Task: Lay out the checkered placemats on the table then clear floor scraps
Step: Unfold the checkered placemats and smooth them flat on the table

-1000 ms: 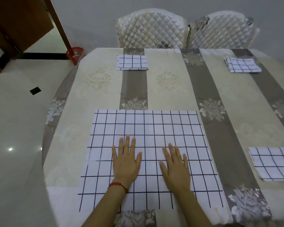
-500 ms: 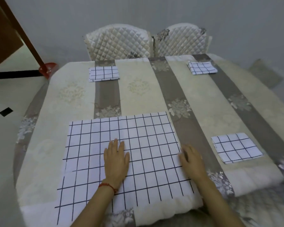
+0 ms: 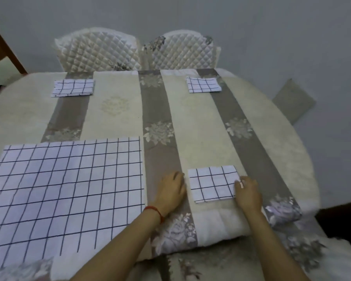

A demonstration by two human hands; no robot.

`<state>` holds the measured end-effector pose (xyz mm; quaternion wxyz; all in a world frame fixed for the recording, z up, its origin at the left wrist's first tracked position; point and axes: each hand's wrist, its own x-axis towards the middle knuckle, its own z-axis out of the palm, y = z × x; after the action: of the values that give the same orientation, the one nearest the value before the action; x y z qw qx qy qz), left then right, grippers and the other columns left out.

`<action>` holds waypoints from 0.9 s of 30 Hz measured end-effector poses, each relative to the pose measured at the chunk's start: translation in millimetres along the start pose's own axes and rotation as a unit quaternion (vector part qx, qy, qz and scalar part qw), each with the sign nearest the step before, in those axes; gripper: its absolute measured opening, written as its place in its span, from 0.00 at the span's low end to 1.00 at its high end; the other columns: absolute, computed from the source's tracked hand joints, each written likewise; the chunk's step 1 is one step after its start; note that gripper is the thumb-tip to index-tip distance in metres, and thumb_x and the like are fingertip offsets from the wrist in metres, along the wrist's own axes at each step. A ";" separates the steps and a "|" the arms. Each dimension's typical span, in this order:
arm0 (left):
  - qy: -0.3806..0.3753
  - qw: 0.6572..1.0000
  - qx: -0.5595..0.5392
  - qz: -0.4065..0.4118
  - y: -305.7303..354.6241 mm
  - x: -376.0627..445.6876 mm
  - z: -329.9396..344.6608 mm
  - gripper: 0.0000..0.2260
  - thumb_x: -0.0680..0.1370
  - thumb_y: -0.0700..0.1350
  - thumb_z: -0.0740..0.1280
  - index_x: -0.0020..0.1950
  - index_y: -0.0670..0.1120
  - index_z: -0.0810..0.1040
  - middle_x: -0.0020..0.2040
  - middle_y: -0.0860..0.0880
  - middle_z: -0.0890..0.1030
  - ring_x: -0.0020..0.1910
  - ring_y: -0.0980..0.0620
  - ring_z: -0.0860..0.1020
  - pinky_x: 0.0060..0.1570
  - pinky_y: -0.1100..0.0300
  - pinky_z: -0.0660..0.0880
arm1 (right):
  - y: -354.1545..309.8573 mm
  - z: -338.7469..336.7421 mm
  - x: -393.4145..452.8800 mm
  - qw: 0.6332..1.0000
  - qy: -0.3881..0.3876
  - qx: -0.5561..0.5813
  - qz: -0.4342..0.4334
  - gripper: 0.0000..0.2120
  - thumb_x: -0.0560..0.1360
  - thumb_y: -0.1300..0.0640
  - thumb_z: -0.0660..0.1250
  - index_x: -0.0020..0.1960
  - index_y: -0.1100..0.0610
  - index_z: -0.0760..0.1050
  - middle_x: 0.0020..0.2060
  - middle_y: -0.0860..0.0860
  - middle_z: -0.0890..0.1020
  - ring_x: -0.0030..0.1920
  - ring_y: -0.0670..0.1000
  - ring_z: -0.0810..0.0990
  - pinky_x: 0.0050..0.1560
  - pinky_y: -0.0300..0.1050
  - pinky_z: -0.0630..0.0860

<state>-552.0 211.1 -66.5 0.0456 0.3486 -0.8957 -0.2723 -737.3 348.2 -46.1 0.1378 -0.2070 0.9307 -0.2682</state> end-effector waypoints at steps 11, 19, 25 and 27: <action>-0.001 0.992 0.111 -0.053 55.5 62.5 34.9 0.14 0.76 0.39 0.56 0.62 0.43 0.69 0.61 0.43 0.71 0.60 0.43 0.67 0.56 0.54 0.64 | 19.6 10.1 23.6 0.997 -0.030 -0.014 0.076 0.16 0.73 0.57 0.66 0.58 0.62 0.74 0.56 0.60 0.79 0.57 0.61 0.76 0.57 0.50 0.74; -0.022 0.994 0.030 -0.104 56.7 49.8 26.3 0.09 0.75 0.40 0.59 0.53 0.41 0.75 0.53 0.41 0.76 0.55 0.41 0.73 0.53 0.53 0.65 | 0.7 -15.3 19.0 0.987 -0.050 0.155 0.001 0.04 0.73 0.64 0.64 0.48 0.60 0.75 0.42 0.55 0.78 0.42 0.53 0.74 0.39 0.40 0.66; -0.012 0.983 -0.178 -0.032 66.5 25.2 -4.3 0.09 0.74 0.48 0.68 0.45 0.43 0.74 0.42 0.47 0.74 0.44 0.48 0.74 0.43 0.58 0.67 | -30.4 -68.7 -5.9 0.962 -0.089 0.226 -0.125 0.10 0.71 0.65 0.68 0.37 0.50 0.74 0.35 0.42 0.78 0.37 0.40 0.76 0.36 0.27 0.69; 0.005 0.959 -0.285 0.011 79.7 14.5 -26.6 0.06 0.73 0.45 0.69 0.46 0.44 0.77 0.43 0.48 0.80 0.41 0.57 0.77 0.43 0.63 0.71 | -39.3 -85.6 -19.7 0.961 -0.086 0.214 -0.151 0.12 0.71 0.63 0.69 0.36 0.47 0.75 0.32 0.39 0.80 0.35 0.36 0.76 0.36 0.26 0.69</action>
<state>-603.5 238.0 -4.2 0.1509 0.3124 -0.7847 -0.5136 -739.3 364.8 48.7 0.2160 -0.3330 0.7942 -0.4602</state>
